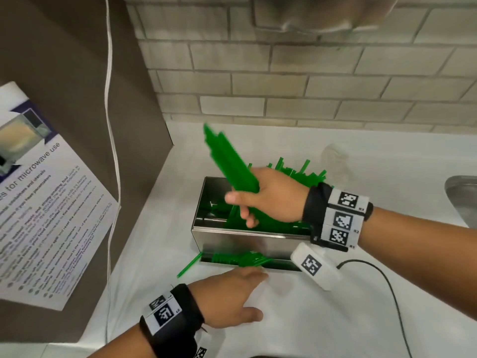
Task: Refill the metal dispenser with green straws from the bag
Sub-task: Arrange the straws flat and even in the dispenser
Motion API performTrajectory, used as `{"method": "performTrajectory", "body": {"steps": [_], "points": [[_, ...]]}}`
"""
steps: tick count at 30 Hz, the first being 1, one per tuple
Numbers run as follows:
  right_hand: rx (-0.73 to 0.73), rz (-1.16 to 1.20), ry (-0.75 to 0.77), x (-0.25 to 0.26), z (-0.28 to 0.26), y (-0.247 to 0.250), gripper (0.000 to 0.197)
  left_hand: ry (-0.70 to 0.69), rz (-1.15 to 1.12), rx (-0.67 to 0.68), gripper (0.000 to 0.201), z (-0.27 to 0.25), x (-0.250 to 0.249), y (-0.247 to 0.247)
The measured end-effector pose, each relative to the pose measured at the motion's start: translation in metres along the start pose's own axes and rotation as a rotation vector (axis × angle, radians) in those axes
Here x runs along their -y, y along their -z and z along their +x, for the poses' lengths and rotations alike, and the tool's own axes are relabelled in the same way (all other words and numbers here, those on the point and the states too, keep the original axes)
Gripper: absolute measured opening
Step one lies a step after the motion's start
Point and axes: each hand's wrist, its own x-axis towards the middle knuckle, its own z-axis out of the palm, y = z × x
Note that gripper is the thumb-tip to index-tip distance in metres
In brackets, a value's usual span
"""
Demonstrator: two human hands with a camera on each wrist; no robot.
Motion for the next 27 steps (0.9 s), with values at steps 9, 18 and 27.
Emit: {"method": "performTrajectory", "body": {"steps": [9,18,27], "points": [[0.191,-0.853,-0.180,-0.019,-0.002,0.006,0.034,-0.050,-0.006,-0.104,0.058,-0.001,-0.001,0.005],[0.313,-0.890,-0.213,-0.009,0.000,0.011,0.031,-0.244,-0.352,-0.906,0.011,-0.080,0.008,0.086],[0.316,-0.753,-0.207,0.004,-0.015,0.027,0.029,0.024,0.100,-0.722,0.036,-0.044,0.023,0.101]]}}
